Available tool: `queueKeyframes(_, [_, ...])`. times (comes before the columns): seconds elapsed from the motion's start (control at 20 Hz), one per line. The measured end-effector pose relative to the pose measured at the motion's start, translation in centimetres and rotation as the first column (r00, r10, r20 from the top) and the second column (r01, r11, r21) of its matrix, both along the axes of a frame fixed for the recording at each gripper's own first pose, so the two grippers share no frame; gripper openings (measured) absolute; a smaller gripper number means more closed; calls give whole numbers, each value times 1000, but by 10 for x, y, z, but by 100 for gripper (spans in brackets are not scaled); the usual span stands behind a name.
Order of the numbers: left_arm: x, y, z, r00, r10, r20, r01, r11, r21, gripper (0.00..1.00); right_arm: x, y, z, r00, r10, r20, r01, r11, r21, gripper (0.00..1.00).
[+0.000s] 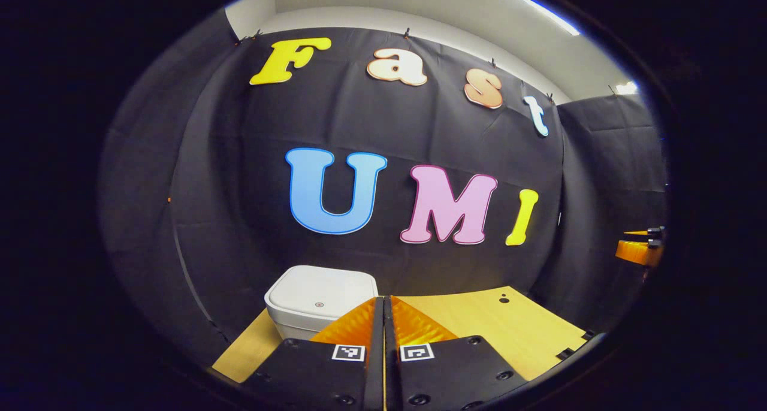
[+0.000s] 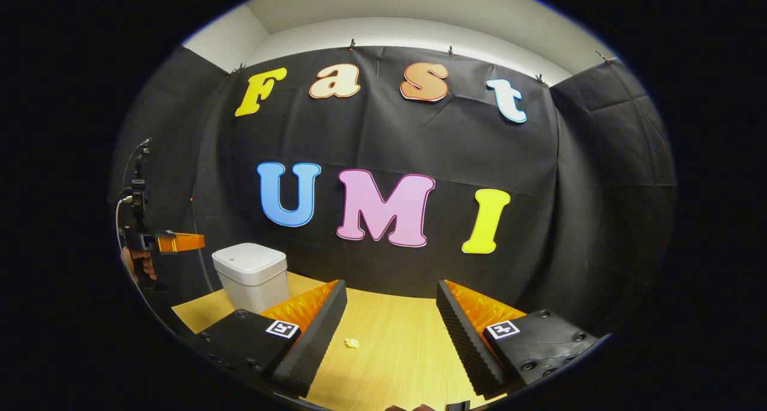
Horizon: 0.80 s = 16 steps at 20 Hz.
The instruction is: Press the lid of the desktop garbage bin to open it, pick up the crumpled paper on the desktop and throw it into the bin, then pick up the pop can on the desktop and drop it into the bin, and finally close the garbage bin lid.
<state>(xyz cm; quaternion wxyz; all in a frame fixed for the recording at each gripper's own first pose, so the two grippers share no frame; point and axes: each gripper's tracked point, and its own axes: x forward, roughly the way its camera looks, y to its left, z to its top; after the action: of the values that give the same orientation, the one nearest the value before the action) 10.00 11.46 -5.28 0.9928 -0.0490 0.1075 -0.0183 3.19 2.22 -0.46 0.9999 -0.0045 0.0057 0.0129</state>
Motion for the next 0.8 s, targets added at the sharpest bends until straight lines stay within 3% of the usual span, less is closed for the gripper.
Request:
queueKeyframes(0.2, [50, 37, -14, 995, 41, -92, -31, 993, 112, 6, 32, 8, -16, 998, 48, -37, -47, 999, 24, 97])
queueKeyframes(0.35, [87, 41, -41, 984, 0, -176, 23, 991, 129, 6, 68, 9, -23, 997, 72, -42, -71, 997, 43, 97])
queueKeyframes(0.45, [103, 50, -73, 964, 14, -264, 25, 989, 143, 6, 94, 8, -34, 994, 86, -64, -82, 994, 66, 97])
queueKeyframes(0.65, [100, 64, -127, 895, 82, -438, -19, 989, 145, 7, 144, 2, -67, 983, 120, -139, -106, 989, 105, 98])
queueKeyframes(0.75, [100, 84, -134, 882, 156, -444, -53, 970, 237, 7, 167, -2, -84, 976, 134, -170, -114, 986, 123, 98])
queueKeyframes(0.8, [96, 83, -136, 876, 157, -457, -43, 967, 251, 7, 177, -2, -90, 973, 139, -183, -116, 984, 132, 97])
